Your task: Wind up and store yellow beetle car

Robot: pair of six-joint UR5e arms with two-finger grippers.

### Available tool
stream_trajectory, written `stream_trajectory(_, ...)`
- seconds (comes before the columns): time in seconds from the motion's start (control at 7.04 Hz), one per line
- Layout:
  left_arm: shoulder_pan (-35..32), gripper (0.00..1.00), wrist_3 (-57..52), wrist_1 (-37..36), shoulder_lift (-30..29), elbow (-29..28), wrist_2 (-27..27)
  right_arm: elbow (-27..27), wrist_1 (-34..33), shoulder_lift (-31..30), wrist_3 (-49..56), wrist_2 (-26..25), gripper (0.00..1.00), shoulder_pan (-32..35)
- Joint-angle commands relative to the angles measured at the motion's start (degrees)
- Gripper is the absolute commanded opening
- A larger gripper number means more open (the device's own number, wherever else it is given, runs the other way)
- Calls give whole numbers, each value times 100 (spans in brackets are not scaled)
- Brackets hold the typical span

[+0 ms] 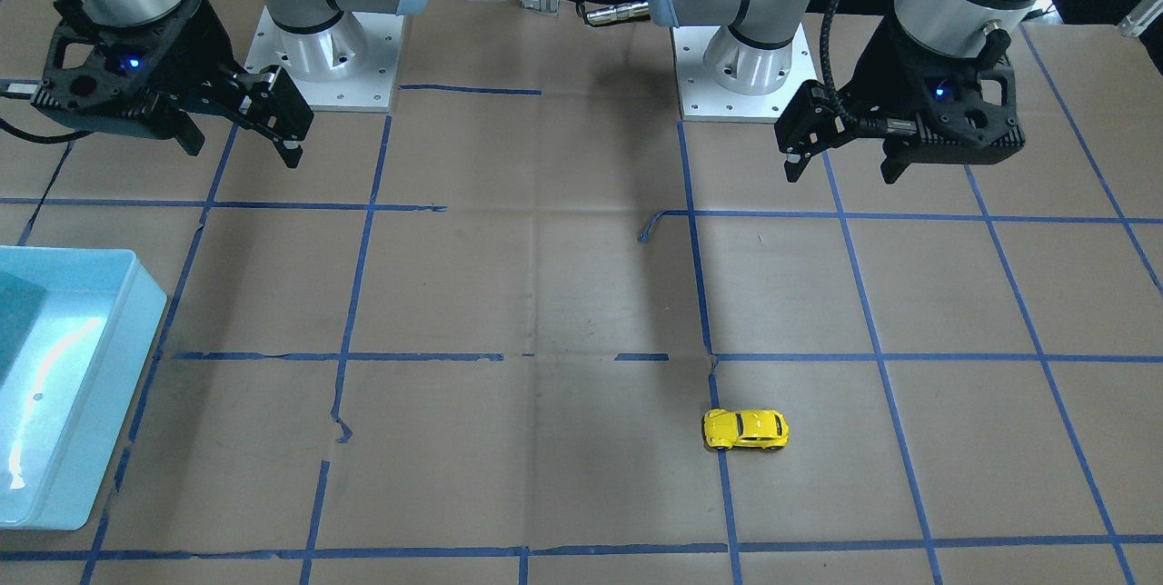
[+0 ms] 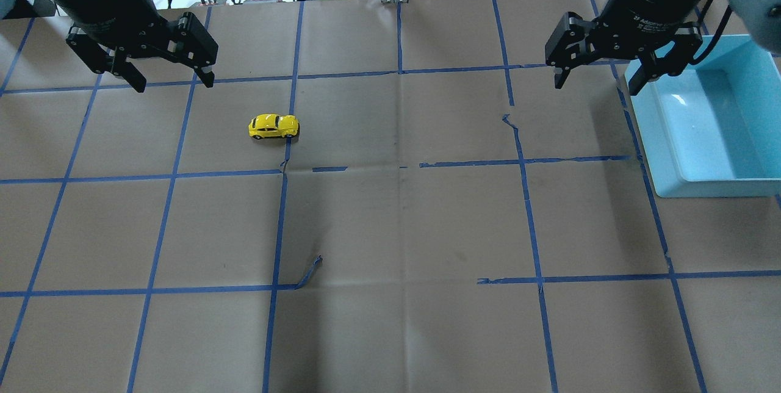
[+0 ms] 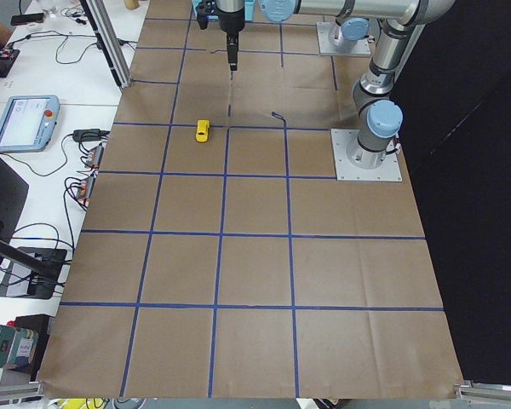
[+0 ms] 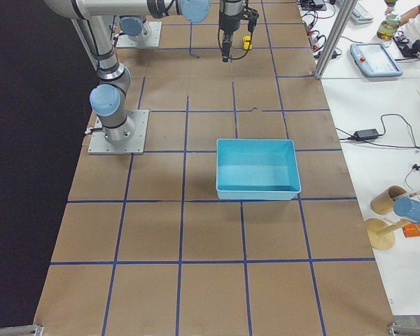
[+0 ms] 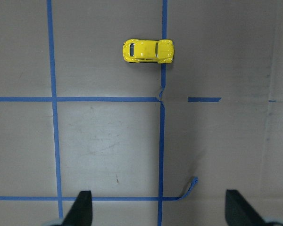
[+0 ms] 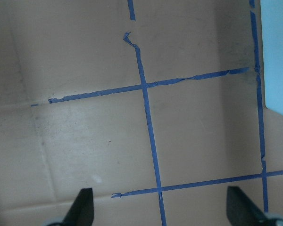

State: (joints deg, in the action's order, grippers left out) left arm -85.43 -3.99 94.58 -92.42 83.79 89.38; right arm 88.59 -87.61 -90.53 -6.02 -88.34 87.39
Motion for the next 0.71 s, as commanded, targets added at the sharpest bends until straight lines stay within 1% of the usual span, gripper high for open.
stream_trajectory(0.0, 0, 100, -93, -18, -4, 6, -8, 9, 7, 0, 4, -16, 100, -3)
stream_trajectory(0.57, 18, 100, -102, -36, -4, -3, 0, 9, 42, -122, 22, -34, 100, -3)
